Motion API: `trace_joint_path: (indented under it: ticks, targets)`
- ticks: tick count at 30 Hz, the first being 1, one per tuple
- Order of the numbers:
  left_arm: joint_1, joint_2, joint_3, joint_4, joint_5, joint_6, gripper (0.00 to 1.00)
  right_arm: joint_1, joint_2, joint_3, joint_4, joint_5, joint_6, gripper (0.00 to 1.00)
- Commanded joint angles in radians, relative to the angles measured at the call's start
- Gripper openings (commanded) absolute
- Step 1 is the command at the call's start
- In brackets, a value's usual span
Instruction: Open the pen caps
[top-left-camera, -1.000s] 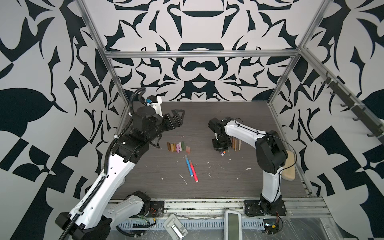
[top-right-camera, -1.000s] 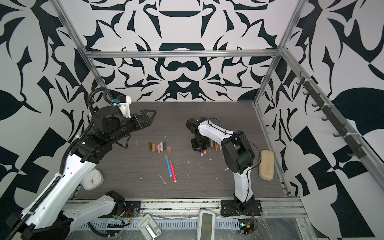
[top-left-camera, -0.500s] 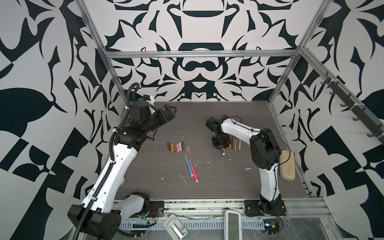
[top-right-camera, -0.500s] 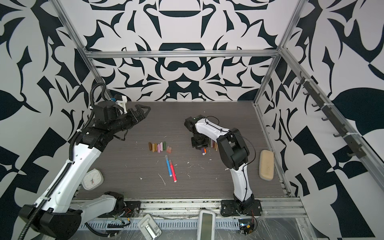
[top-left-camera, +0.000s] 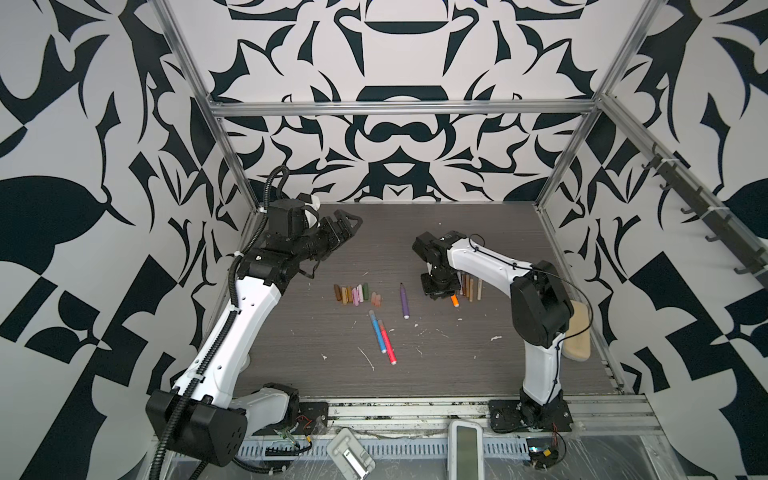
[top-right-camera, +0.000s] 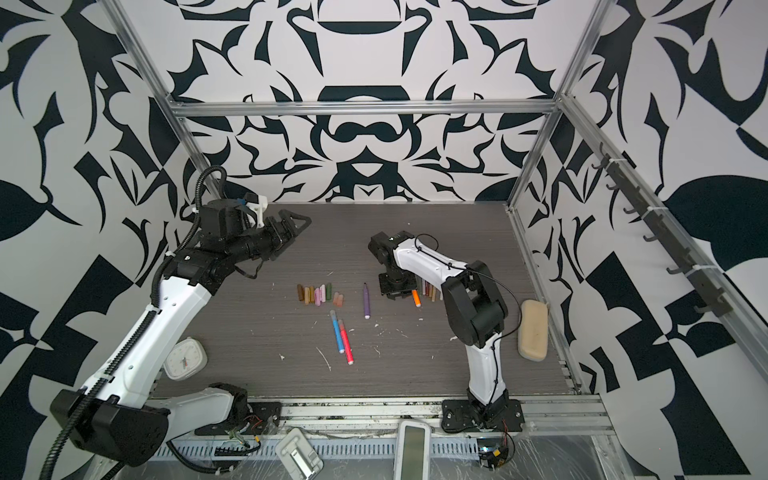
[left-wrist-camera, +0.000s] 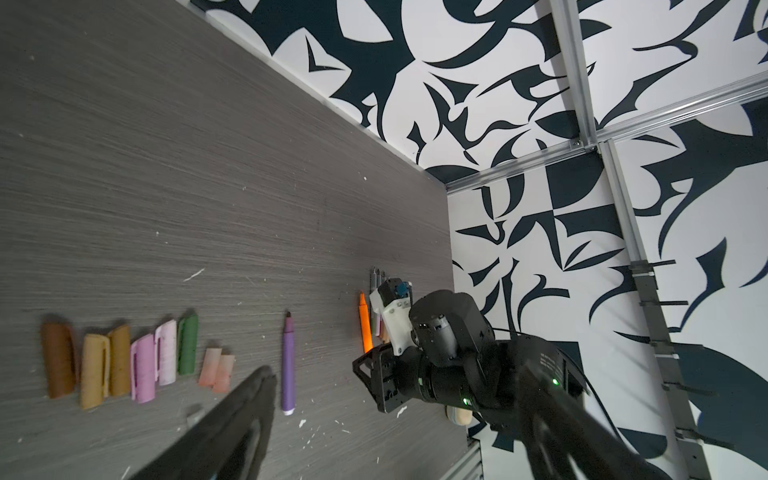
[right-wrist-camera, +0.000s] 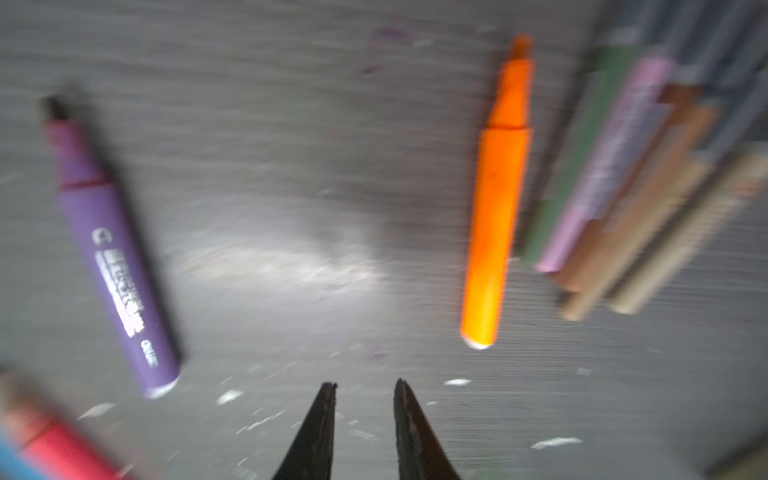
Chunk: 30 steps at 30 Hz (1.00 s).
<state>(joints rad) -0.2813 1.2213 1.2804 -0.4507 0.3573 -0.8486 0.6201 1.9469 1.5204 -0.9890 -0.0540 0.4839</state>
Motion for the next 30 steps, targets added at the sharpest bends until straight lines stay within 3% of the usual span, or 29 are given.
trace_joint_path:
  ticks: [1,7,14,21,30]
  targets:
    - [0.002,0.013,-0.001,0.035,0.047,-0.051,0.88,0.025,-0.031,-0.035,0.163,-0.279,0.021,0.25]
    - [0.001,0.023,0.007,0.014,0.060,-0.058,0.86,0.046,0.066,0.031,0.277,-0.418,0.117,0.25]
    - [0.001,0.011,-0.008,-0.006,0.066,-0.060,0.86,0.088,0.205,0.218,0.182,-0.391,0.120,0.25]
    - [0.001,0.039,0.010,-0.011,0.080,-0.052,0.86,0.115,0.259,0.268,0.213,-0.426,0.154,0.23]
    - [0.002,0.086,0.033,-0.022,0.099,-0.036,0.86,0.128,0.315,0.369,0.063,-0.252,0.154,0.26]
